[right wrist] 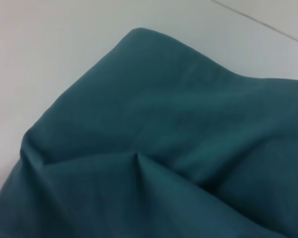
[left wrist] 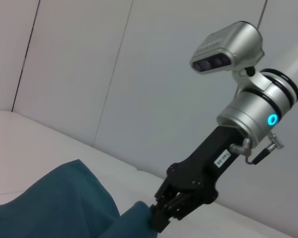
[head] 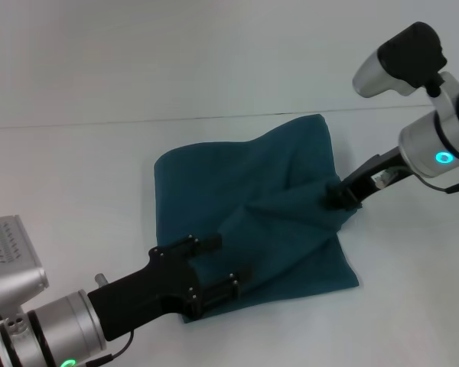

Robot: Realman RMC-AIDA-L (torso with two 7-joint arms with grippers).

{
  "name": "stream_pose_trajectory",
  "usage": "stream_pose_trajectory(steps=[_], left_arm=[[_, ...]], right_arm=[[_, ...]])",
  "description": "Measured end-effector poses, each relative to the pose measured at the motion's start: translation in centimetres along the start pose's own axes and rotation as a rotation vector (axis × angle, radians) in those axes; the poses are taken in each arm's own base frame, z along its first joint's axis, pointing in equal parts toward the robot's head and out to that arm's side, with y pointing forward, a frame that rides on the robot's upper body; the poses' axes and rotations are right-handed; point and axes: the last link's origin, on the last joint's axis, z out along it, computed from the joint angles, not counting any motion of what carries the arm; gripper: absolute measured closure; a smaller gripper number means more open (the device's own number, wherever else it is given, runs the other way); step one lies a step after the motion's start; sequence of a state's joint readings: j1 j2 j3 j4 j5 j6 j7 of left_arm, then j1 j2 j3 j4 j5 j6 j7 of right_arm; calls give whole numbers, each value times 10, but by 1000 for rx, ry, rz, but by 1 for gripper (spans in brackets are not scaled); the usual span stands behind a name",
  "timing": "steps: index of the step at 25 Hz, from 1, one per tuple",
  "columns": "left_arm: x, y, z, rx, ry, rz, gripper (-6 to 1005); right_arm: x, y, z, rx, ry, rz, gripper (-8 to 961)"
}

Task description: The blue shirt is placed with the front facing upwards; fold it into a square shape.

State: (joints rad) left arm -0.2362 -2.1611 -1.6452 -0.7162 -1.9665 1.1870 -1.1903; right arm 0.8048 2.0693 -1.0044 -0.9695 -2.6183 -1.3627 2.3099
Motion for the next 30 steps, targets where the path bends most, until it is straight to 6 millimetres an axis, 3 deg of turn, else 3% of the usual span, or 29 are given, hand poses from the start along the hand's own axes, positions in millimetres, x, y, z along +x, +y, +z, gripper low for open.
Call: stream_pose_trajectory(steps=[12,18,30], left_arm=[[1,-2,4,-12,-20,10,280],[3,-2,5,-21,-20,18,281],[8,-8,0,-13,-23,29,280]], right_arm=[[17,-9,-25,-53,11,-79,954],[34,-21,-33,-52,27,-118,953],[61,-21,-32,-87,93,-169,952]])
